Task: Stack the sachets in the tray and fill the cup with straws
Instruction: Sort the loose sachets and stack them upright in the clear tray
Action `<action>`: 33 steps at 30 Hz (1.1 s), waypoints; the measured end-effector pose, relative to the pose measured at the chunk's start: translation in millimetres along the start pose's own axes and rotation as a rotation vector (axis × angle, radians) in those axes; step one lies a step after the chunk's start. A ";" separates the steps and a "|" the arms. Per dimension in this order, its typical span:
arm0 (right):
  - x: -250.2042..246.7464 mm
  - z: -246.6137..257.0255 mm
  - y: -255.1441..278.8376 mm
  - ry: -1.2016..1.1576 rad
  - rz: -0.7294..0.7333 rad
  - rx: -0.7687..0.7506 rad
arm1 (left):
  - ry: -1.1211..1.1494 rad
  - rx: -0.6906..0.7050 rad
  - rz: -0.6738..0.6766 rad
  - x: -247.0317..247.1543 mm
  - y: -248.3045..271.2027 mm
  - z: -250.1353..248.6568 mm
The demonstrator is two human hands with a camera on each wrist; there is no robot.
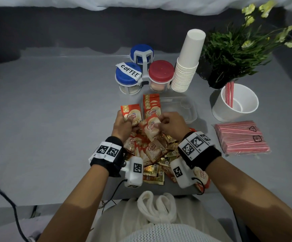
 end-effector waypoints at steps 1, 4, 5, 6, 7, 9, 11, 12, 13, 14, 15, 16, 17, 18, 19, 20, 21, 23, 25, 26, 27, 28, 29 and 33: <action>-4.1 2.8 -1.6 -0.093 -0.005 0.003 | -0.010 0.004 -0.004 0.0 -0.4 -1.5; -10.3 6.5 -9.1 -0.248 -0.014 0.009 | -0.028 0.037 0.005 5.0 0.7 -10.7; -12.1 7.0 -11.7 -0.249 -0.029 0.004 | -0.041 0.054 0.012 7.8 1.0 -14.4; -13.3 6.8 -14.5 -0.243 -0.047 0.000 | -0.055 0.069 0.024 11.0 2.8 -19.4; -14.0 5.7 -16.4 -0.232 -0.066 -0.003 | -0.065 0.084 0.036 14.4 3.5 -22.7; -12.1 3.6 -19.3 -0.214 -0.083 -0.006 | -0.074 0.110 0.070 22.2 5.1 -29.7; -8.6 1.0 -21.5 -0.217 -0.096 -0.017 | -0.078 0.121 0.095 28.8 7.1 -33.5; -7.0 0.8 -22.3 -0.227 -0.100 -0.020 | -0.078 0.123 0.103 31.5 8.2 -35.1; -6.2 2.0 -22.2 -0.233 -0.105 -0.027 | -0.078 0.128 0.109 34.0 8.4 -35.7; -5.5 2.3 -22.4 -0.244 -0.110 -0.029 | -0.079 0.131 0.119 36.6 8.7 -36.3; -4.9 1.4 -22.7 -0.250 -0.115 -0.026 | -0.080 0.137 0.128 39.0 8.5 -36.9; -4.3 0.7 -22.7 -0.254 -0.117 -0.018 | -0.078 0.141 0.141 41.3 9.0 -38.0; -3.9 0.0 -22.4 -0.257 -0.119 -0.011 | -0.081 0.142 0.151 43.1 8.8 -38.1; -4.0 -1.8 -22.7 -0.269 -0.119 0.004 | -0.089 0.144 0.159 44.5 8.9 -38.7; -3.7 -3.6 -23.5 -0.284 -0.115 0.018 | -0.104 0.149 0.160 45.2 8.2 -38.9; -3.6 -4.7 -24.4 -0.295 -0.110 0.031 | -0.125 0.159 0.158 45.7 7.6 -39.8; -4.3 -4.4 -25.4 -0.305 -0.105 0.037 | -0.144 0.173 0.155 46.2 7.0 -41.6; -7.5 -2.4 -29.0 -0.319 -0.105 0.036 | -0.172 0.195 0.148 46.8 5.2 -46.0; -12.8 3.0 -32.9 -0.325 -0.105 0.019 | -0.198 0.207 0.139 46.2 2.0 -50.9; -15.8 6.2 -35.2 -0.326 -0.101 0.007 | -0.219 0.217 0.129 45.1 -0.4 -54.0; -19.2 8.3 -37.6 -0.322 -0.101 -0.001 | -0.249 0.228 0.116 43.0 -2.8 -56.9; -23.2 8.8 -40.7 -0.310 -0.110 -0.003 | -0.283 0.239 0.098 40.3 -5.8 -59.7; -27.6 7.7 -43.8 -0.289 -0.127 -0.005 | -0.324 0.248 0.072 36.9 -9.8 -61.5; -32.4 -9.8 -51.5 -0.196 -0.154 0.046 | -0.476 0.209 0.004 28.2 -25.6 -53.9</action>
Point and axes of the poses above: each hand's wrist, its own y-axis away from the middle knuckle, its own x-axis out of the palm, z = x × y, the point moved 10 cm from there along -y, towards the middle knuckle, and after that the axes turned 13 degrees about -y, right-handed, at the moved point
